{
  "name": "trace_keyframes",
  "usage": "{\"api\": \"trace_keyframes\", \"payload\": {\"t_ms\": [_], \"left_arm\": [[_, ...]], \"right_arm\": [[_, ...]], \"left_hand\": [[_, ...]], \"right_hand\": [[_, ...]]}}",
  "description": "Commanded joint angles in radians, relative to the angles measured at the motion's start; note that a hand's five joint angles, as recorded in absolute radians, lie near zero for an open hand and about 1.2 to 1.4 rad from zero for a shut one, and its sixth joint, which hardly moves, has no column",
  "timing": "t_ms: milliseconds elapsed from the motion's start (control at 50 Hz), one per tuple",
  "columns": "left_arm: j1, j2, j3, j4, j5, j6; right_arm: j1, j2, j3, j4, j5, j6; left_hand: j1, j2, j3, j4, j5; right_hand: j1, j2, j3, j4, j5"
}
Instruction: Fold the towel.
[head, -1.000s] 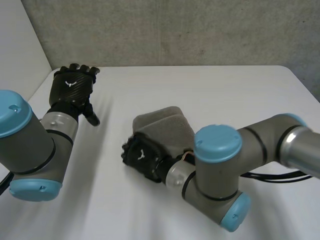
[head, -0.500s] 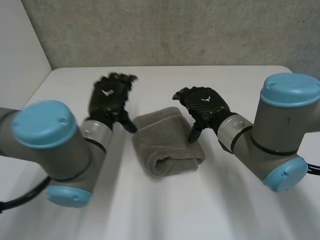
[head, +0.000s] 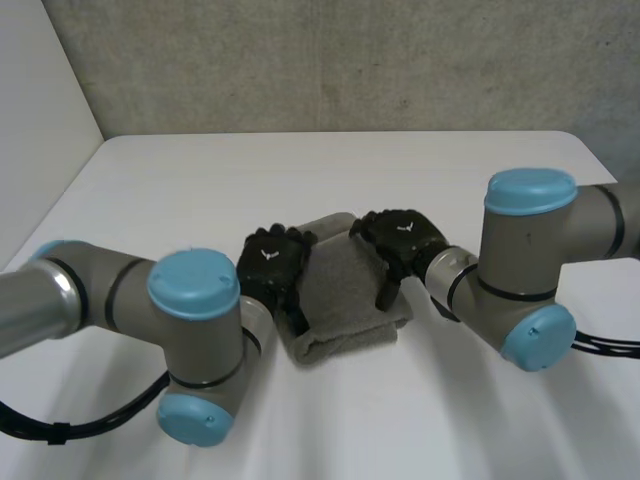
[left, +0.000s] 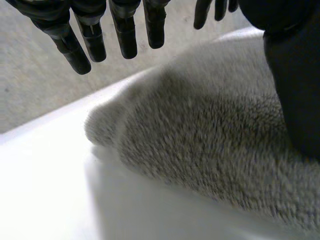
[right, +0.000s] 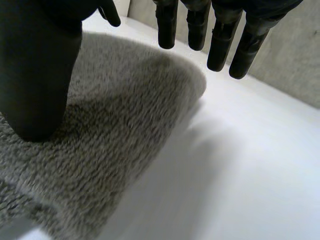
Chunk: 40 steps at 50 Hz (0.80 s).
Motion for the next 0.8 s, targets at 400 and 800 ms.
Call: {"api": "trace_keyframes", "payload": {"t_ms": [400,800], "left_arm": [[0.23,0.6,-0.063,-0.267,0.009,-0.002],[0.245,0.626,-0.103,-0.297,0.013,-0.012]], "right_arm": [[-0.146,-0.502,0.134,-0.003,0.286,0.043],[-0.142,-0.52,0.143,-0.014,0.279,0.064]], "left_hand": [[-0.082,-0.081,-0.07,-0.082,-0.219],[-0.085,-0.084,-0.073,-0.085,-0.222]], "right_hand": [[-0.059,-0.077,-0.073,-0.081,-0.061],[-0.059,-0.077,-0.073,-0.081,-0.061]]}}
